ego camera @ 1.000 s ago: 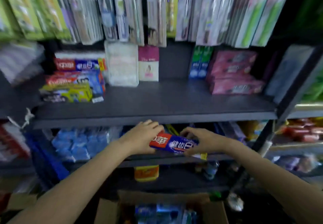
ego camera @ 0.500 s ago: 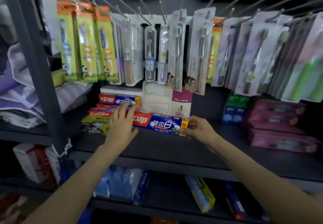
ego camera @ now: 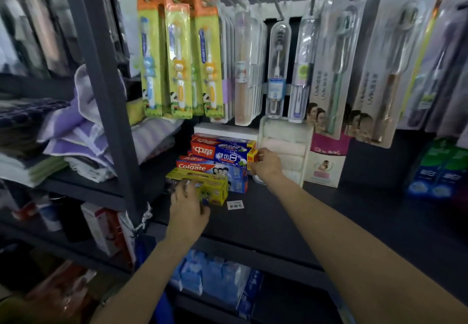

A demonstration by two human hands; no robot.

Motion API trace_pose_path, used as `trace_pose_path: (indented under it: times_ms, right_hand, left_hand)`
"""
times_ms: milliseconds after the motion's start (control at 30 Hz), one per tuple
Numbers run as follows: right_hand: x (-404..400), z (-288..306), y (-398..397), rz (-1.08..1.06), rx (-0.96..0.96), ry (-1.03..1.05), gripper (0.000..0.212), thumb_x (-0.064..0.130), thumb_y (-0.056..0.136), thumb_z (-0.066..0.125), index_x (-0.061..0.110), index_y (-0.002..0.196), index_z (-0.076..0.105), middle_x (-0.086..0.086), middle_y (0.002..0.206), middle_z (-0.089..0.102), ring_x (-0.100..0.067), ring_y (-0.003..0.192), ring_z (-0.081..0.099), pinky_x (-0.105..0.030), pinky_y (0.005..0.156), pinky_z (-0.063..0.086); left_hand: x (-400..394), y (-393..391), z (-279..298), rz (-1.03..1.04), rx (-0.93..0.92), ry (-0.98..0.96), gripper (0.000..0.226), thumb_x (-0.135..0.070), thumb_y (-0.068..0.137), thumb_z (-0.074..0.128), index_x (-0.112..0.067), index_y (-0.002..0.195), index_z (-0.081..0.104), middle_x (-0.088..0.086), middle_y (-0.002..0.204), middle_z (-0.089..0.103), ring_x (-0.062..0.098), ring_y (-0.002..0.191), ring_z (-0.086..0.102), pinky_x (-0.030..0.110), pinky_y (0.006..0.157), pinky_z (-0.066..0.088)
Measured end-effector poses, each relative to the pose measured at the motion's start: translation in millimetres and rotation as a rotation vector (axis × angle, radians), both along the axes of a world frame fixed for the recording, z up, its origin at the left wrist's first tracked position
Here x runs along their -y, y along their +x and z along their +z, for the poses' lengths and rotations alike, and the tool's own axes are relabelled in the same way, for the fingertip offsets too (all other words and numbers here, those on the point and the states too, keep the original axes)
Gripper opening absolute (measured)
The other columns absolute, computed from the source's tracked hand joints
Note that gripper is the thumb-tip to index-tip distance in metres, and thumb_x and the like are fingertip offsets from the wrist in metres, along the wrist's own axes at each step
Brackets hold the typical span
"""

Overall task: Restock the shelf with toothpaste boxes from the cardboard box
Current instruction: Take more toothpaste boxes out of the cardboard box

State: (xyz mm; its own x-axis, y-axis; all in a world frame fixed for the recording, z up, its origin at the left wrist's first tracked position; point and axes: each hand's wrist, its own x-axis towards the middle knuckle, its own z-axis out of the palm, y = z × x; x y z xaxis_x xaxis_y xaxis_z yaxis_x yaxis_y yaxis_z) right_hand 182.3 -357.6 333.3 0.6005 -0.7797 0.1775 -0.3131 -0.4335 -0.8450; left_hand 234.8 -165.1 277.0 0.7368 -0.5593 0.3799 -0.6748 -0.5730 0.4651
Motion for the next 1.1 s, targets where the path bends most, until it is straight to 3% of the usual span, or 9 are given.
trace_pose_path:
  times_ms: [200, 333, 467, 567, 700, 800, 867, 1000, 1100]
  right_hand:
    - [1, -7, 18, -0.018, -0.023, 0.105, 0.035, 0.003, 0.083, 0.061, -0.002, 0.116, 0.050, -0.019, 0.117, 0.059, -0.033, 0.110, 0.056, -0.041, 0.094, 0.048]
    - [-3, -19, 0, 0.066, 0.073, 0.217, 0.025, -0.001, 0.089, 0.052, 0.007, 0.112, 0.051, -0.009, 0.101, 0.055, -0.023, 0.094, 0.054, -0.041, 0.093, 0.048]
    - [-26, -22, -44, 0.036, 0.260, 0.356, 0.021, -0.006, 0.092, 0.040, 0.006, 0.106, 0.050, -0.006, 0.085, 0.056, -0.014, 0.064, 0.057, -0.024, 0.060, 0.050]
    - [-57, -44, -100, 0.160, 0.217, 0.150, 0.031, -0.013, 0.089, 0.038, 0.012, 0.085, 0.055, -0.001, 0.075, 0.061, -0.002, 0.047, 0.058, -0.015, 0.049, 0.048]
    - [-108, -114, -184, 0.459, -0.087, -0.104, 0.029, -0.011, 0.086, 0.038, 0.006, 0.085, 0.062, 0.007, 0.069, 0.060, -0.006, 0.057, 0.061, -0.009, 0.057, 0.045]
    - [-129, -200, -226, 0.551, -0.350, -0.014, 0.025, -0.008, 0.087, 0.042, 0.002, 0.086, 0.065, 0.017, 0.065, 0.056, 0.007, 0.058, 0.058, -0.004, 0.058, 0.041]
    - [-138, -265, -246, 0.589, -0.550, 0.058, 0.022, -0.004, 0.091, 0.044, -0.001, 0.093, 0.066, 0.007, 0.073, 0.063, 0.008, 0.067, 0.059, -0.011, 0.065, 0.043]
    - [-167, -379, -283, 0.642, -0.825, 0.169, 0.022, 0.006, 0.095, 0.042, -0.003, 0.100, 0.062, -0.017, 0.101, 0.066, -0.029, 0.093, 0.060, -0.032, 0.076, 0.042]
    - [-192, -435, -299, 0.723, -1.033, 0.240, 0.018, 0.008, 0.098, 0.041, -0.004, 0.092, 0.054, -0.015, 0.081, 0.055, -0.029, 0.077, 0.053, -0.028, 0.074, 0.043]
  left_hand:
    - [4, 8, -9, 0.012, -0.139, -0.002, 0.048, -0.009, 0.082, 0.060, 0.005, 0.123, 0.041, 0.024, 0.134, 0.034, 0.038, 0.114, 0.044, 0.039, 0.096, 0.038]
    - [6, 2, -13, 0.017, -0.115, 0.007, 0.050, -0.011, 0.085, 0.059, 0.002, 0.128, 0.038, 0.020, 0.137, 0.031, 0.035, 0.119, 0.041, 0.042, 0.101, 0.037]
    - [1, -19, -13, -0.059, 0.060, -0.168, 0.041, 0.000, 0.083, 0.054, 0.000, 0.123, 0.047, 0.017, 0.129, 0.040, 0.033, 0.112, 0.045, 0.042, 0.094, 0.040]
    - [-16, -55, -35, -0.254, 0.204, -0.279, 0.031, -0.002, 0.083, 0.046, -0.003, 0.113, 0.054, 0.015, 0.118, 0.049, 0.025, 0.106, 0.046, 0.035, 0.089, 0.041]
    - [-59, -122, -129, -0.543, 0.201, -0.084, 0.031, -0.010, 0.079, 0.040, -0.012, 0.108, 0.051, 0.005, 0.113, 0.046, 0.021, 0.099, 0.045, 0.030, 0.087, 0.037]
    - [-87, -155, -208, -0.563, 0.067, 0.149, 0.031, -0.015, 0.078, 0.037, -0.017, 0.107, 0.046, 0.002, 0.111, 0.042, 0.023, 0.095, 0.047, 0.036, 0.082, 0.041]
    - [-106, -167, -256, -0.544, -0.016, 0.348, 0.032, -0.021, 0.076, 0.033, -0.018, 0.103, 0.050, 0.006, 0.107, 0.050, 0.029, 0.090, 0.054, 0.043, 0.074, 0.049]
    - [-140, -188, -309, -0.443, -0.101, 0.808, 0.023, -0.036, 0.077, 0.050, -0.033, 0.099, 0.059, -0.007, 0.103, 0.058, 0.020, 0.095, 0.057, 0.041, 0.070, 0.049]
    - [-153, -202, -342, -0.548, -0.271, 0.981, 0.032, -0.019, 0.090, 0.049, -0.020, 0.123, 0.051, 0.003, 0.131, 0.046, 0.021, 0.116, 0.047, 0.034, 0.088, 0.040]
